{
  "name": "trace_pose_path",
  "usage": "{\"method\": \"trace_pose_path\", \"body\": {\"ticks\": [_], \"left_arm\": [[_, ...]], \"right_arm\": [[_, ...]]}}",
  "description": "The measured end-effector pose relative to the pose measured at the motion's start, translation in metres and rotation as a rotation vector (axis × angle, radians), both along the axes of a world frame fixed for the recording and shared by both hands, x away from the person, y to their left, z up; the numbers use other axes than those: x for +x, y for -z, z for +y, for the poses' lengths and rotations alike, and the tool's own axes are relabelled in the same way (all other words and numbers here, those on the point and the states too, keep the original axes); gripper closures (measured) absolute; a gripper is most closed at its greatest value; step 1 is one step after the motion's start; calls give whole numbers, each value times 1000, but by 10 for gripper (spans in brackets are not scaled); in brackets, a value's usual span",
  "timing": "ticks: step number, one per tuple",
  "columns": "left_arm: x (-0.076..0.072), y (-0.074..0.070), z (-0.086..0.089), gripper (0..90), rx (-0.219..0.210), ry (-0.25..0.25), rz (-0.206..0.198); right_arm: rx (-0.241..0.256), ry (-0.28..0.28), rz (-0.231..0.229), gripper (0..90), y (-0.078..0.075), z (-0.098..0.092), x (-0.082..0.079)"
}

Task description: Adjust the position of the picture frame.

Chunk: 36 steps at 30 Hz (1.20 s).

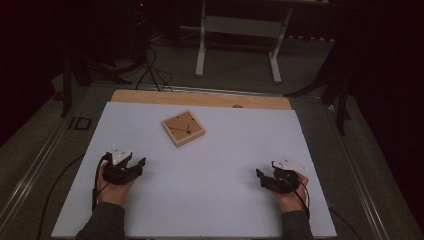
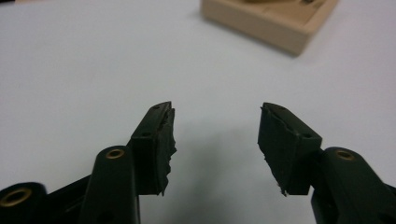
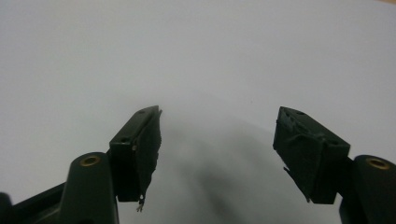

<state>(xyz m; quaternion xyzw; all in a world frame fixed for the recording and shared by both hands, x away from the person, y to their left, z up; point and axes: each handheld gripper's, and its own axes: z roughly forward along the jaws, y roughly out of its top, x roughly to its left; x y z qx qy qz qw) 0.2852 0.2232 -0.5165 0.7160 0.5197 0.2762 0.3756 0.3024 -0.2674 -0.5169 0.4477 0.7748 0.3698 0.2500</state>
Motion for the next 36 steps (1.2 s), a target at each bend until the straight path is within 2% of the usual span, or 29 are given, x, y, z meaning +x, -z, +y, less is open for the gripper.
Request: {"method": "trace_pose_path", "body": {"ticks": [5,11,14,26,32,35,36], "left_arm": [[-3,-2,-1,481,-10,29,-18],[-4,-2,-2,478,0,32,-22],[-4,-3,-4,483,10,49,-24],[-4,-1,-11,520,8,91,4],[-4,-2,-10,559,-12,92,25],[-4,-4,-8,597,-50,95,32],[-4,-6,-8,602,-48,97,34]], "right_arm": [[7,0,-8,325,-1,0,0],[3,-9,-5,328,-2,2,0],[3,-10,-5,328,-1,2,0],[-2,-21,-1,331,0,3,1],[2,-20,-5,333,0,2,1],[4,-21,-4,333,0,2,1],[4,-21,-4,334,0,2,1]]}}
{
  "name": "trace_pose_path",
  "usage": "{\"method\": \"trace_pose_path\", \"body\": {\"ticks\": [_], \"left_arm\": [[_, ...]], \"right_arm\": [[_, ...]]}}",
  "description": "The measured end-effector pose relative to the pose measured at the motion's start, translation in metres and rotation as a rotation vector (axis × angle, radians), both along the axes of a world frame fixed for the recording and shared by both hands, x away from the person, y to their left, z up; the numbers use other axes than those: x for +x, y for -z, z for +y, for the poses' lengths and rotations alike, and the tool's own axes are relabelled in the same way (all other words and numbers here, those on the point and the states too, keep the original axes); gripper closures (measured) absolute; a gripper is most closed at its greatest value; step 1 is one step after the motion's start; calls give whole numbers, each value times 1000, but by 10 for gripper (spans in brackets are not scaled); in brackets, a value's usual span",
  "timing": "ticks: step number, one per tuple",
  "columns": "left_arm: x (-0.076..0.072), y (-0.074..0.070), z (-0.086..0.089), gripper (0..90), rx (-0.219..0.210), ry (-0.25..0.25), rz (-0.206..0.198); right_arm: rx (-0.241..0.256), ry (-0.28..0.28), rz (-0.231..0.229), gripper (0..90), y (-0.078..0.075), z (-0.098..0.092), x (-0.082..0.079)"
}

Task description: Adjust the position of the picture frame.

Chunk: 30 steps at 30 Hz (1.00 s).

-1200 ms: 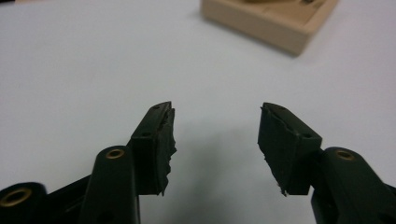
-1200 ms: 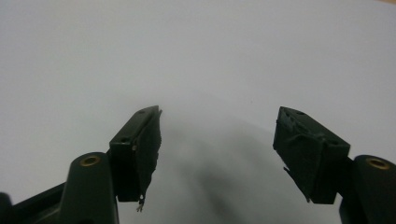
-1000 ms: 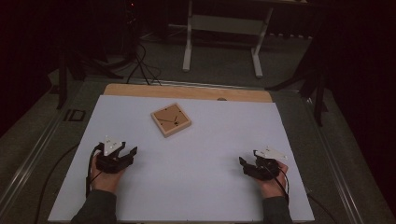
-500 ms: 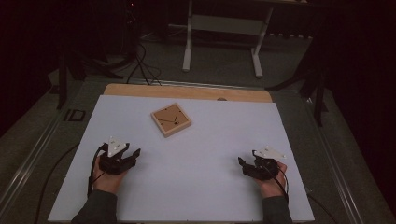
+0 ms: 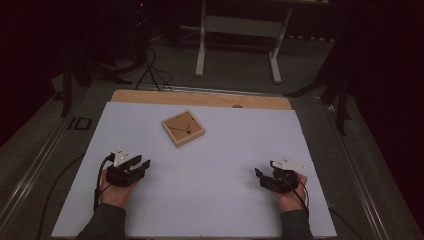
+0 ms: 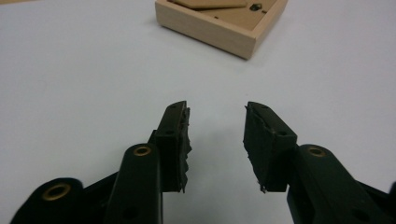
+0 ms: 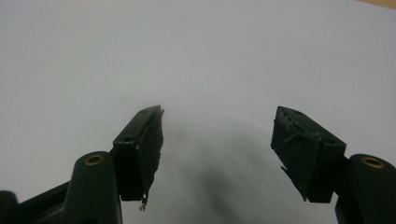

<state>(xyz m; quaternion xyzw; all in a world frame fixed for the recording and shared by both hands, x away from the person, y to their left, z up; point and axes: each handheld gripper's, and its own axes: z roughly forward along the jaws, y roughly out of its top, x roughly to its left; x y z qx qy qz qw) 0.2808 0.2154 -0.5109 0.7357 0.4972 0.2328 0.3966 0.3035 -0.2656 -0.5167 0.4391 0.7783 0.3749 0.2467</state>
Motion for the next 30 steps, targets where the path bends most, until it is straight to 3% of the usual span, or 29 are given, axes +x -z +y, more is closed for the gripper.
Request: {"method": "trace_pose_path", "body": {"ticks": [8,15,22,25,30], "left_arm": [[1,-10,-10,640,14,48,-18],[10,-15,-19,719,-7,85,2],[18,-21,-26,810,42,106,-18],[20,-22,-27,832,37,102,-32],[26,-21,-34,867,42,121,-21]], "right_arm": [[4,3,-3,335,0,-1,0],[9,7,-4,337,-1,-3,-1],[7,7,-4,337,-1,-4,-1],[7,7,-3,337,-1,-3,-1],[5,6,-4,337,0,-3,-1]]}}
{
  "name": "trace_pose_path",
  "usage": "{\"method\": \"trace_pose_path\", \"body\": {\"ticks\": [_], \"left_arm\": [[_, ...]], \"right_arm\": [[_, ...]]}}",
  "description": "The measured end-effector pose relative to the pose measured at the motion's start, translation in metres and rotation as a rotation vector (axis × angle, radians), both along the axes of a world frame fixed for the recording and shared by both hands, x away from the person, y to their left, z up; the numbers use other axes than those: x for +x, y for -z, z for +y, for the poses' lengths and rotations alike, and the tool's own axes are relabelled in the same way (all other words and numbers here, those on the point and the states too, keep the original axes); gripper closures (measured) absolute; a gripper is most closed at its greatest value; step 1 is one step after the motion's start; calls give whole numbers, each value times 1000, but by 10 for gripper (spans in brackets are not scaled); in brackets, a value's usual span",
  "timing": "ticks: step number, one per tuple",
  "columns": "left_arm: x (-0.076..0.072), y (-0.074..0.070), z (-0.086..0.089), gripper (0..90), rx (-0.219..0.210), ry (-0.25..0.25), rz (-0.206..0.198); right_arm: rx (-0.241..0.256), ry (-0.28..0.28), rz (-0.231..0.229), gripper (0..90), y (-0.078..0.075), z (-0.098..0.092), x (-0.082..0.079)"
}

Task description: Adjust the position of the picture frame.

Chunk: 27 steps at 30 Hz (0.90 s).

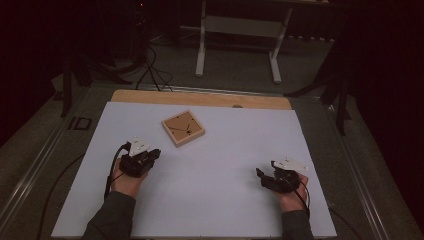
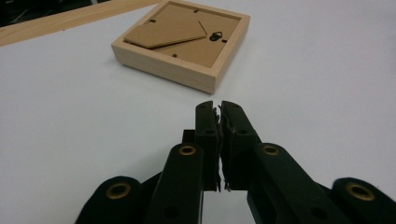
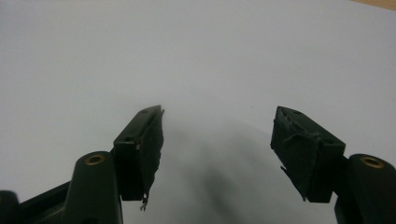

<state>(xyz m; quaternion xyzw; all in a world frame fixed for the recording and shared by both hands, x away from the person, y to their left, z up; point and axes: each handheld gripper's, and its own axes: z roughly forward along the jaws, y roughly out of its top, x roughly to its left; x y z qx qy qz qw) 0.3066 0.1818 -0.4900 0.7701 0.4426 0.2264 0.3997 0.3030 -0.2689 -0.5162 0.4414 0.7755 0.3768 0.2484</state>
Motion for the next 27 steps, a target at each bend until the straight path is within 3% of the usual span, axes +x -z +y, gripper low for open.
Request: {"method": "trace_pose_path", "body": {"ticks": [16,27], "left_arm": [[21,-11,-7,891,-15,7,-10],[35,-11,-12,896,20,10,-16]], "right_arm": [[-4,-3,1,337,0,0,0],[-5,-6,1,336,0,1,0]]}}
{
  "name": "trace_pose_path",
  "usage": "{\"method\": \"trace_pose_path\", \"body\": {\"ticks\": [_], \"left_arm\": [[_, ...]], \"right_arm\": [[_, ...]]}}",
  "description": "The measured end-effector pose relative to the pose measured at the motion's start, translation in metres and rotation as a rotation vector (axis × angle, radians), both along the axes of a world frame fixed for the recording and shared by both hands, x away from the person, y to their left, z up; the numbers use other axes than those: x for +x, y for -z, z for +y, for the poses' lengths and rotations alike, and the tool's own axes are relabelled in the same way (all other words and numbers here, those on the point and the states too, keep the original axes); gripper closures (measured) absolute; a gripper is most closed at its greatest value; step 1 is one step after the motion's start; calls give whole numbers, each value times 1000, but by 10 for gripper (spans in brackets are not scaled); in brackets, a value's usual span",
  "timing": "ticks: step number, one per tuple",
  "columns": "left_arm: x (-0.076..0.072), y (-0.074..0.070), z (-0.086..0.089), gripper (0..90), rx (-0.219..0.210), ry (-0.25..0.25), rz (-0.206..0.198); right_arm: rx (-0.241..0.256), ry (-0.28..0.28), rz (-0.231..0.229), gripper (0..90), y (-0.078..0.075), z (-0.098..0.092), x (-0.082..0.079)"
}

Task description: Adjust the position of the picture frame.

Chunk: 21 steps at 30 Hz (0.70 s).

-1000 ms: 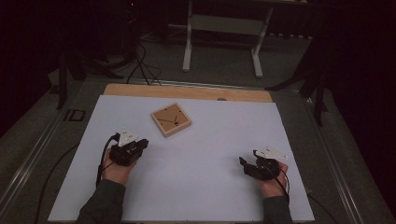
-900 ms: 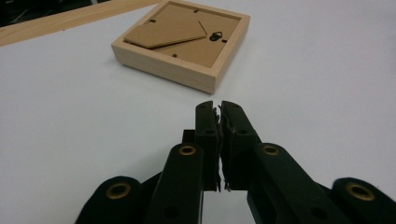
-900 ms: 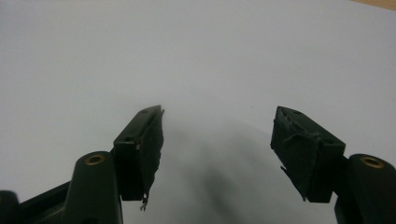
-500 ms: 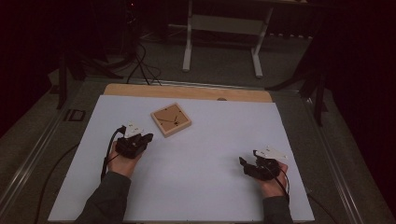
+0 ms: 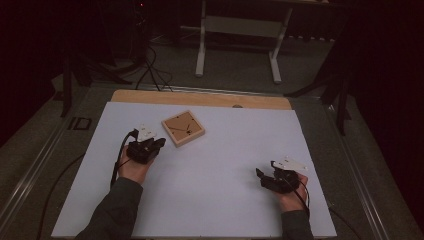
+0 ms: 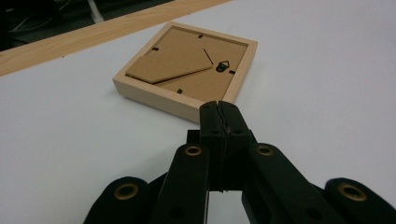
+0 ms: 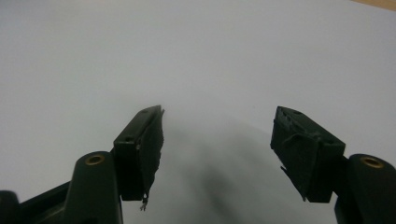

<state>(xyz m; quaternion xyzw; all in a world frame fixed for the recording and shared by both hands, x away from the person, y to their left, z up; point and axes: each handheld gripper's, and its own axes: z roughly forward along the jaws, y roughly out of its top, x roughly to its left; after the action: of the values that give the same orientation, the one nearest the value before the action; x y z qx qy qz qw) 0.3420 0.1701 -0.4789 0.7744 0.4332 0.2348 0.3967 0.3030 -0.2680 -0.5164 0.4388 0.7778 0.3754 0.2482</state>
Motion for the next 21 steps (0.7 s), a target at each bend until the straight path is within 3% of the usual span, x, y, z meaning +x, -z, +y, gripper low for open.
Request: {"method": "trace_pose_path", "body": {"ticks": [21], "left_arm": [[25,13,-21,896,55,36,13]], "right_arm": [[5,-1,-7,336,-1,-1,0]]}}
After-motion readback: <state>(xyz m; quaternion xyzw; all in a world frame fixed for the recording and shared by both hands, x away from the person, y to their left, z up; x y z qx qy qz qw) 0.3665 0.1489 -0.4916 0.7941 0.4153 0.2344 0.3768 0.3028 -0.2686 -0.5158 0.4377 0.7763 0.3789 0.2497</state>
